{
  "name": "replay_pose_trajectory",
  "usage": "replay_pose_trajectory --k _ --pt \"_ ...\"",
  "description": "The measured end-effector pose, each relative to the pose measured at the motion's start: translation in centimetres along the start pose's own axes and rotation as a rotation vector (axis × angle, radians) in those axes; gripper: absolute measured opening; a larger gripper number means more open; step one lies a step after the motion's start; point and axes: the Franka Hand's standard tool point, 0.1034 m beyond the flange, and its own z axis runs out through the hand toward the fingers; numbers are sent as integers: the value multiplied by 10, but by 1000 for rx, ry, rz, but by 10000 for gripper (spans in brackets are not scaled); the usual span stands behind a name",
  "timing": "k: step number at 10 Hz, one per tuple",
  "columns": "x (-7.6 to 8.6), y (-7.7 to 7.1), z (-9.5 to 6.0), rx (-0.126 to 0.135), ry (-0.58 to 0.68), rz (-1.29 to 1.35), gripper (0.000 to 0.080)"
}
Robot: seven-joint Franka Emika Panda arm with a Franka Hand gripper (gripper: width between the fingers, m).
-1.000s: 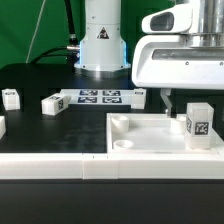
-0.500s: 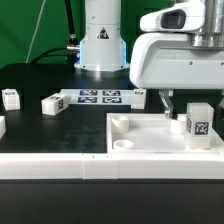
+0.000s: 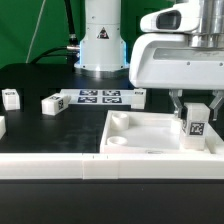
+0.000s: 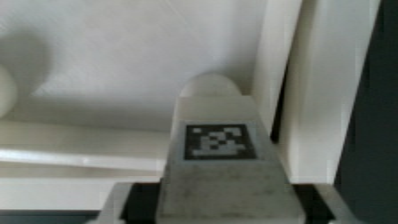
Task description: Assemble one leg
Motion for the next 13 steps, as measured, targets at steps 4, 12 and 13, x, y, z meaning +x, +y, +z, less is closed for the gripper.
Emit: replay_pose_trajectory --k 4,12,13 --pt "-1 8 1 -17 6 430 291" --pt "-3 37 1 -67 18 754 412" --pt "-3 37 1 -67 18 754 548"
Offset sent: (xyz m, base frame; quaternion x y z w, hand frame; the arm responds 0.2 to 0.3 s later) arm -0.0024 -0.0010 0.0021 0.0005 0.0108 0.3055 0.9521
